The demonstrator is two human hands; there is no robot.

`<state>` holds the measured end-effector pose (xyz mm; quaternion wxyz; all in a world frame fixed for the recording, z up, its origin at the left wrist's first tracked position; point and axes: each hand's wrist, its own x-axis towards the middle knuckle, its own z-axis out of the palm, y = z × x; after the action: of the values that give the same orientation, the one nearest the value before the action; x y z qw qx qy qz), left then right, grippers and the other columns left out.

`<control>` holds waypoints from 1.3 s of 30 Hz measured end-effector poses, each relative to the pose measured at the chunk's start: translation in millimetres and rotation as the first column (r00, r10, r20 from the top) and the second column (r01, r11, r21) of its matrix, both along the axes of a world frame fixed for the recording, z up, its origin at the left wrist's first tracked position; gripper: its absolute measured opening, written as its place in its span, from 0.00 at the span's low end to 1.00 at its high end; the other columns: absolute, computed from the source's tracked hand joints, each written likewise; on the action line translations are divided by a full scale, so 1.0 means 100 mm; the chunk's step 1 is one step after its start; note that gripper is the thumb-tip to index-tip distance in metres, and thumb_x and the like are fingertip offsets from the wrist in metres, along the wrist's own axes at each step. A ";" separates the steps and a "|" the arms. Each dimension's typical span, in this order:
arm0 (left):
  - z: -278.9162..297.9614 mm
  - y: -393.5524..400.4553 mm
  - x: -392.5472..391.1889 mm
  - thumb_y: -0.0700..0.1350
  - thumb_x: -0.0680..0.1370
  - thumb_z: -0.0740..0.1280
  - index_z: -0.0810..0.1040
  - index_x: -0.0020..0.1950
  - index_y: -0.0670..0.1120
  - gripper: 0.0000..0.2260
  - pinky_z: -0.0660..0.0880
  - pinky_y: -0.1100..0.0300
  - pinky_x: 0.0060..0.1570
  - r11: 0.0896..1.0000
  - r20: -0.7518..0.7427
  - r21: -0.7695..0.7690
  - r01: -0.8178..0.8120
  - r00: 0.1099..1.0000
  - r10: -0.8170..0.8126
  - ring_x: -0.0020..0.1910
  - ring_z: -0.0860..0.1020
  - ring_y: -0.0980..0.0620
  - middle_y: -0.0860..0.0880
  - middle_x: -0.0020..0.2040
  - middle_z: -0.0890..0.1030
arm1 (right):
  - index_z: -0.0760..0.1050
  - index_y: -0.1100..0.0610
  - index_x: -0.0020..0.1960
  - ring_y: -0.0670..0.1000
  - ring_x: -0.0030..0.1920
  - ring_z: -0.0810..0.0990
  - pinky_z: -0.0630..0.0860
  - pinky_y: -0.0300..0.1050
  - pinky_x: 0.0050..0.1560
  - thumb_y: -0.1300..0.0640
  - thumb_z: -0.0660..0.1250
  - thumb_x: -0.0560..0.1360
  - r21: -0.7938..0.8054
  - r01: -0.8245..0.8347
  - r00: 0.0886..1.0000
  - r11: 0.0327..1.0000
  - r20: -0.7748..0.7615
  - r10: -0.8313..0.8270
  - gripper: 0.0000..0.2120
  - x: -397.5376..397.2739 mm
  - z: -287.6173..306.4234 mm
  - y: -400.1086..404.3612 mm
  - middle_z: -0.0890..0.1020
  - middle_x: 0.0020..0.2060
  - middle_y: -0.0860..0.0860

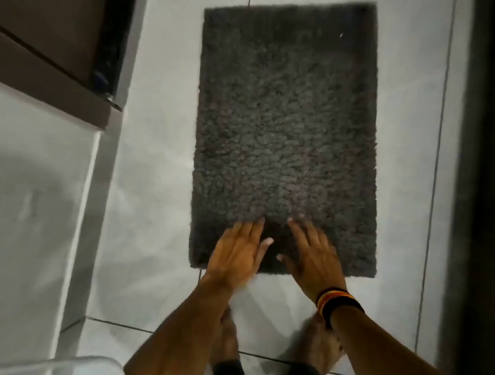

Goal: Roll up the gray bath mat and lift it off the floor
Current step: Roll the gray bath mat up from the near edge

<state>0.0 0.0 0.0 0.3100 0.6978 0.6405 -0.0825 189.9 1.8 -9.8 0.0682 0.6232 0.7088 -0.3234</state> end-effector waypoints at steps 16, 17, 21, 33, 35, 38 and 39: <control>-1.28 -0.50 0.06 0.42 0.74 0.72 0.81 0.57 0.44 0.12 0.82 0.50 0.46 0.909 -0.279 0.040 0.415 0.878 -0.389 0.45 0.81 0.44 0.44 0.48 0.81 | 0.78 0.57 0.49 0.60 0.41 0.78 0.71 0.48 0.23 0.58 0.73 0.68 0.119 -0.547 0.828 0.829 0.222 0.515 0.11 0.40 -1.11 -0.13 0.79 0.41 0.56; -1.26 -0.46 0.08 0.41 0.72 0.73 0.82 0.54 0.45 0.10 0.82 0.50 0.44 0.921 -0.267 0.036 0.388 0.892 -0.365 0.43 0.81 0.45 0.44 0.47 0.82 | 0.78 0.57 0.49 0.59 0.42 0.78 0.73 0.49 0.24 0.58 0.73 0.68 0.116 -0.525 0.844 0.843 0.196 0.499 0.10 0.41 -1.10 -0.11 0.80 0.41 0.55; -1.17 -0.13 0.05 0.48 0.84 0.64 0.80 0.60 0.48 0.09 0.79 0.52 0.52 0.971 -0.161 -0.086 0.225 0.958 -0.236 0.56 0.82 0.45 0.48 0.57 0.84 | 0.80 0.55 0.59 0.60 0.50 0.81 0.81 0.56 0.47 0.65 0.69 0.71 -0.014 -0.293 0.951 0.956 0.096 0.293 0.17 0.46 -1.01 -0.05 0.84 0.48 0.55; -1.20 0.64 -0.19 0.59 0.85 0.56 0.83 0.63 0.45 0.23 0.71 0.48 0.69 0.771 -0.022 -0.631 -0.084 0.996 0.090 0.68 0.77 0.38 0.38 0.68 0.81 | 0.80 0.55 0.60 0.60 0.52 0.79 0.76 0.59 0.59 0.48 0.72 0.73 0.187 -0.350 0.932 0.918 0.173 0.320 0.18 0.34 -1.00 0.13 0.82 0.54 0.56; -1.21 0.60 -0.15 0.60 0.85 0.56 0.83 0.61 0.45 0.24 0.72 0.49 0.65 0.805 -0.015 -0.588 -0.079 0.996 0.087 0.65 0.79 0.38 0.38 0.65 0.83 | 0.80 0.58 0.62 0.61 0.51 0.81 0.77 0.61 0.60 0.49 0.79 0.67 0.105 -0.405 0.900 0.908 0.220 0.376 0.26 0.34 -1.04 0.04 0.83 0.52 0.57; -1.13 0.33 -0.11 0.58 0.86 0.56 0.82 0.60 0.44 0.22 0.76 0.48 0.57 0.982 -0.120 -0.177 0.065 0.989 -0.087 0.57 0.82 0.38 0.39 0.58 0.85 | 0.84 0.57 0.52 0.61 0.42 0.83 0.82 0.56 0.48 0.59 0.82 0.63 0.062 -0.394 0.901 0.917 0.223 0.372 0.18 0.29 -1.03 0.08 0.85 0.41 0.56; -1.09 0.21 -0.12 0.57 0.85 0.57 0.80 0.62 0.44 0.20 0.76 0.47 0.56 0.986 -0.164 -0.048 0.157 0.973 -0.163 0.56 0.81 0.39 0.41 0.59 0.84 | 0.85 0.57 0.51 0.61 0.42 0.83 0.82 0.55 0.46 0.60 0.81 0.65 0.039 -0.388 0.907 0.921 0.196 0.373 0.16 0.28 -1.02 0.14 0.86 0.41 0.56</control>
<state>-11.6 21.3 -108.6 0.2595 0.7324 0.6042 -0.1765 217.7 15.4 -111.9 0.1713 0.5024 0.8193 -0.2167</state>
